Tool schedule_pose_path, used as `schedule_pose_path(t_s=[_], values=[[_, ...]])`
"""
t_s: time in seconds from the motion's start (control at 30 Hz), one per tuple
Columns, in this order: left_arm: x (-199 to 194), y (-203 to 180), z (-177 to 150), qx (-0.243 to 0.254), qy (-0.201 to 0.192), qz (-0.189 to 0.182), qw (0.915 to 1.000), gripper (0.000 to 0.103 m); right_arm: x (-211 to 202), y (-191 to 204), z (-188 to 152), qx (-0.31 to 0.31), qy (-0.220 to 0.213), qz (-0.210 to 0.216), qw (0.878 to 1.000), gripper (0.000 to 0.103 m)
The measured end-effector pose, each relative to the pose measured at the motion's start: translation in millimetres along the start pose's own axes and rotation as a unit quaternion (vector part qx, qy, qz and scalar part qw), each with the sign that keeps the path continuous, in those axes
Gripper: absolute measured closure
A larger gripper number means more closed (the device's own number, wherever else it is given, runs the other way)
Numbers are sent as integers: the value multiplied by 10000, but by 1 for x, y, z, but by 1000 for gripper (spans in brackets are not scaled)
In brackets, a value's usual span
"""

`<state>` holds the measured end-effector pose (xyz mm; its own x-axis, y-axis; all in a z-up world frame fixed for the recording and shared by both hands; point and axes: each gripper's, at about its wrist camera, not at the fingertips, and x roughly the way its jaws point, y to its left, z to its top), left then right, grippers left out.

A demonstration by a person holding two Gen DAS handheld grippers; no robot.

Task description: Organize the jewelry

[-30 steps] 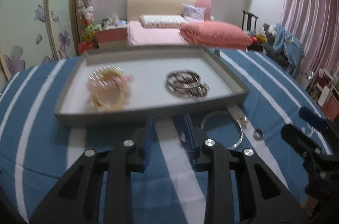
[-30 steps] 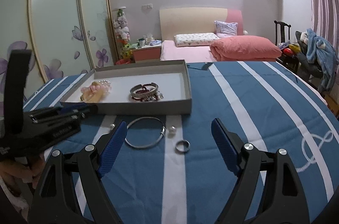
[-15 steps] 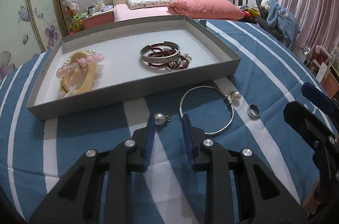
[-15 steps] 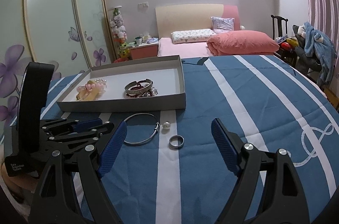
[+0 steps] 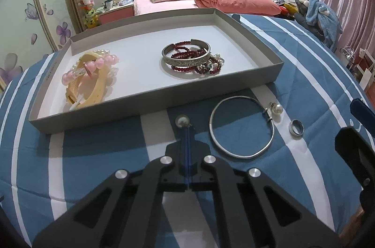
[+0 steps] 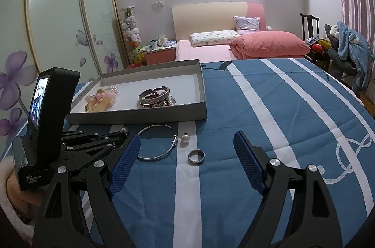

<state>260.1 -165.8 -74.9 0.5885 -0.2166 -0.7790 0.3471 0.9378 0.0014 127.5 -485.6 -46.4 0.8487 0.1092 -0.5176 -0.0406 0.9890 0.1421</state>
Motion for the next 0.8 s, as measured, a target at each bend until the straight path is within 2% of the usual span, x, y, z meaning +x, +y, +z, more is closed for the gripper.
schedule_pose_path(t_s=[0.27, 0.57, 0.8], values=[[-4, 20, -4, -208, -18, -74, 9998, 102, 1, 0, 0, 14, 17, 20, 10000, 21], [-18, 66, -19, -439, -16, 266, 9987, 102, 6, 2, 1, -20, 135, 117, 9998, 21], [-27, 36, -14, -67, -301, -323, 9990, 98, 5, 5, 1, -76, 132, 142, 9998, 21]])
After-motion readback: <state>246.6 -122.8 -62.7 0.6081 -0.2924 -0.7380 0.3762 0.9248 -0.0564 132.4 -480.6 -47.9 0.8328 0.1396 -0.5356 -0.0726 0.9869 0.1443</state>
